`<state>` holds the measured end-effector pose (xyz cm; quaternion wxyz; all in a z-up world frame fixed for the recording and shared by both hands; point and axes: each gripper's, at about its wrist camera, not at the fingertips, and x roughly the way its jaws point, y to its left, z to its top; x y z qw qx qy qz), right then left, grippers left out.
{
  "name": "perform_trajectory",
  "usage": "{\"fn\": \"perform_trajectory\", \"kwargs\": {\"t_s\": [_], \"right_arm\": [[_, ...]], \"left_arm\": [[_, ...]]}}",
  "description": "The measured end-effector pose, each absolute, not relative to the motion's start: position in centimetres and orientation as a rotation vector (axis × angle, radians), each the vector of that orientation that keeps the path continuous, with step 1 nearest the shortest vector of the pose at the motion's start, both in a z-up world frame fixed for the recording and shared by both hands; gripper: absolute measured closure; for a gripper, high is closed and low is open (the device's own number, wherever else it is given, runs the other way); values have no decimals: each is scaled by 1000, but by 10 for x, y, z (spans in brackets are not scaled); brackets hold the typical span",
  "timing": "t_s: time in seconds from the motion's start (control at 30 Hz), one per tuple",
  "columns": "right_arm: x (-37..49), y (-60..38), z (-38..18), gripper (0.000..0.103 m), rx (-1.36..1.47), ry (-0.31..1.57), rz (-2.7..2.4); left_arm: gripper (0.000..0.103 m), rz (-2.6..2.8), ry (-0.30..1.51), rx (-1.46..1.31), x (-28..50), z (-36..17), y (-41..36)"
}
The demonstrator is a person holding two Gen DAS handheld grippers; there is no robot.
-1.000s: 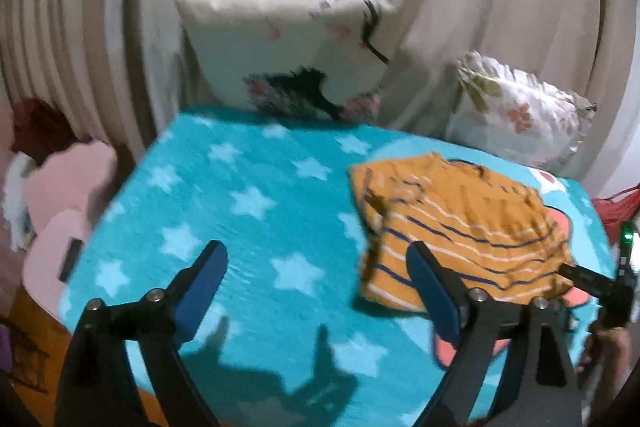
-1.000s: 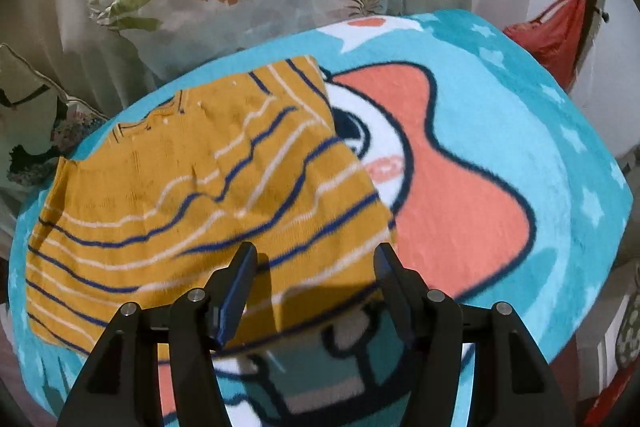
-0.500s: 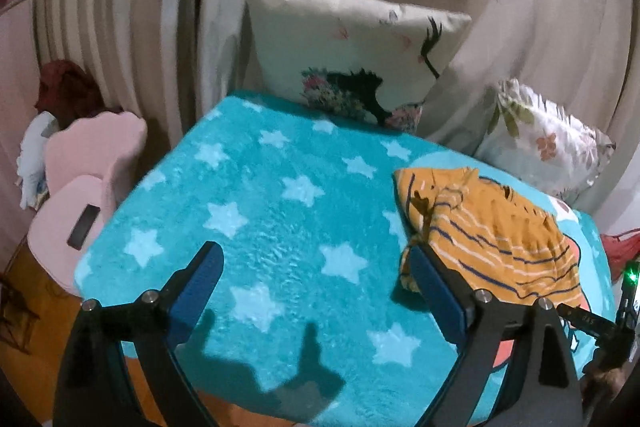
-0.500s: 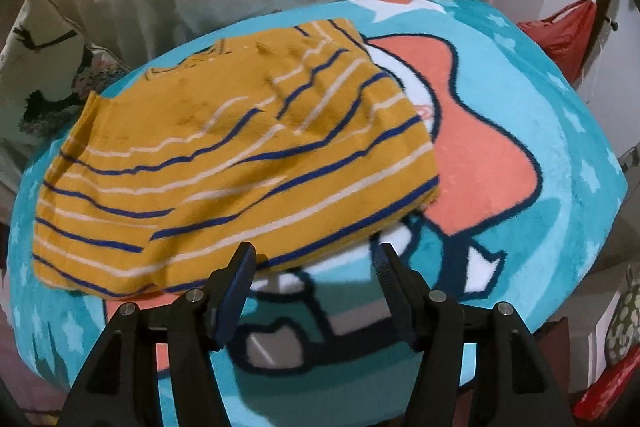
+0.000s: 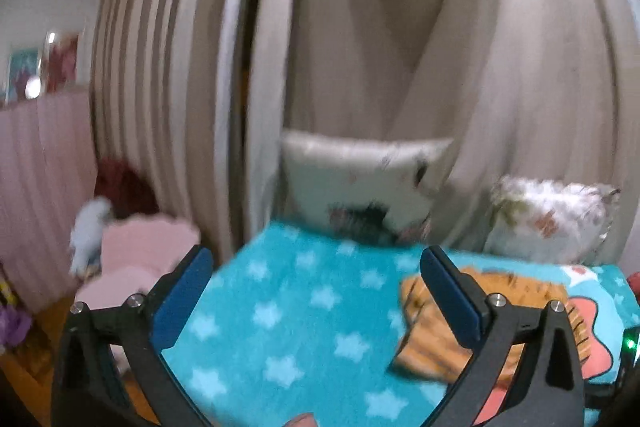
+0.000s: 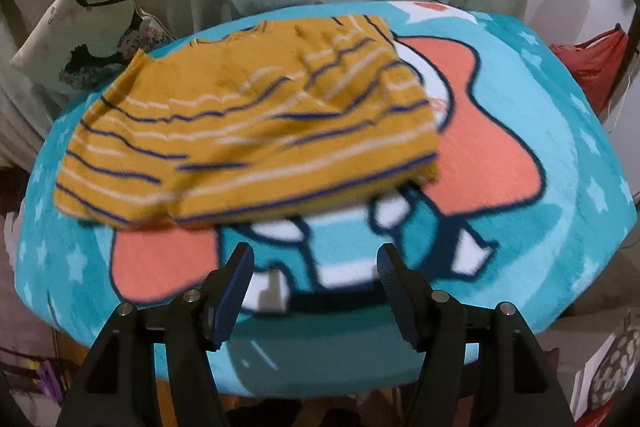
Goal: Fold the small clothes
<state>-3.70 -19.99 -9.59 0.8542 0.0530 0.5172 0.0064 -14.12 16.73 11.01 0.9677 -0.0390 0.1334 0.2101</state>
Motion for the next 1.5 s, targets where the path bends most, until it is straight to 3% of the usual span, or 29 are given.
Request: {"fn": "perform_trajectory", "kwargs": {"t_s": [0.23, 0.43, 0.73, 1.5], "right_arm": [[-62, -236, -96, 35, 112, 1064, 34], [-72, -247, -79, 35, 79, 1006, 61], [-80, -227, -70, 32, -20, 978, 104], [-50, -134, -72, 32, -131, 1024, 132]], "left_arm": [[0, 311, 333, -107, -128, 126, 110], [0, 203, 600, -117, -102, 90, 74], [0, 163, 782, -74, -88, 43, 42], [0, 158, 931, -94, -63, 5, 112]]}}
